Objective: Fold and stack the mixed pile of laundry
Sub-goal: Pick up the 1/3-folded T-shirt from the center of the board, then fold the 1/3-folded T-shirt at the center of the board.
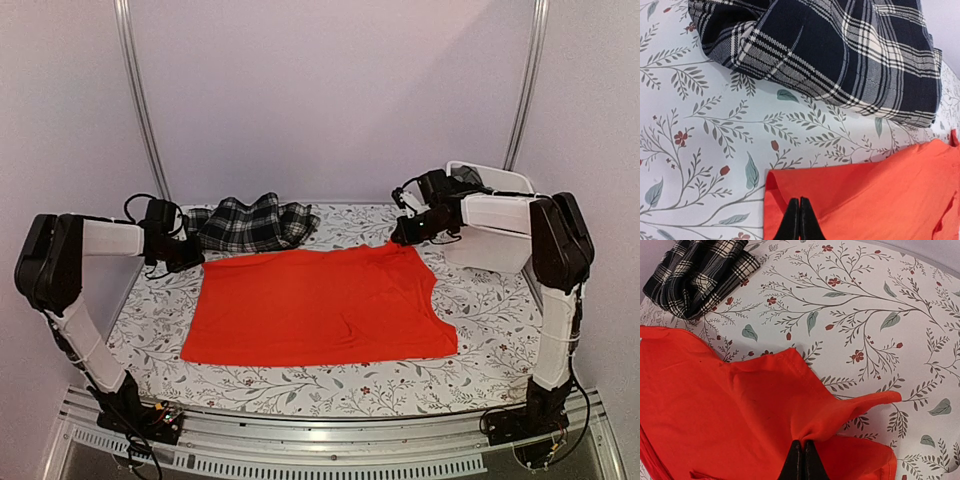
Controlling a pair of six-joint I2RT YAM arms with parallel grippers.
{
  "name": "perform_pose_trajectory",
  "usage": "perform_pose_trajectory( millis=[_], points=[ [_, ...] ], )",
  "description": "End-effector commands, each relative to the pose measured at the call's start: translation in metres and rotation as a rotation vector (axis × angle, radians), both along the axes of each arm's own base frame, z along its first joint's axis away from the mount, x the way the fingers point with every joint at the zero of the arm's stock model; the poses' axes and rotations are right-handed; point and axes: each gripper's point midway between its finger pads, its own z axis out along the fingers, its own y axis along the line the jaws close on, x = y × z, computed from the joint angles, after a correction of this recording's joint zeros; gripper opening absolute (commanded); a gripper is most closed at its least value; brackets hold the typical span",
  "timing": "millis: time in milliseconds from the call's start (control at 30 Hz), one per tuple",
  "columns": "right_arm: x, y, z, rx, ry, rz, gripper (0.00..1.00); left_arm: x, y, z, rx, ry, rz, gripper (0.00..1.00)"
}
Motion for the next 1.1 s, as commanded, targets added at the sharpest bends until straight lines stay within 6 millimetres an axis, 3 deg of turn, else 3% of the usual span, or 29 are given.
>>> perform_pose_trajectory(
  millis=[0,167,333,533,767,1067],
  points=[
    [-0.009,0.005,0.040,0.065,-0.073,0.021,0.00,-0.007,-0.003,0.013,-0.002,-0.037,0.012,0.00],
    [-0.029,0.000,0.045,0.087,-0.072,0.028,0.00,-0.026,0.002,0.013,0.010,-0.014,0.033,0.00],
    [-0.054,-0.006,0.036,0.103,-0.049,0.025,0.00,-0.045,0.009,0.005,0.027,0.025,0.058,0.00],
    [-0.079,-0.004,0.006,0.118,0.016,0.048,0.00,-0.061,0.011,-0.017,0.032,0.082,0.070,0.00],
    [-0.094,-0.005,-0.025,0.087,0.082,0.044,0.00,-0.070,0.011,-0.037,0.044,0.129,0.072,0.00],
    [-0.100,-0.008,-0.015,0.091,0.074,0.041,0.00,-0.068,0.011,-0.035,0.055,0.120,0.065,0.00]
  ],
)
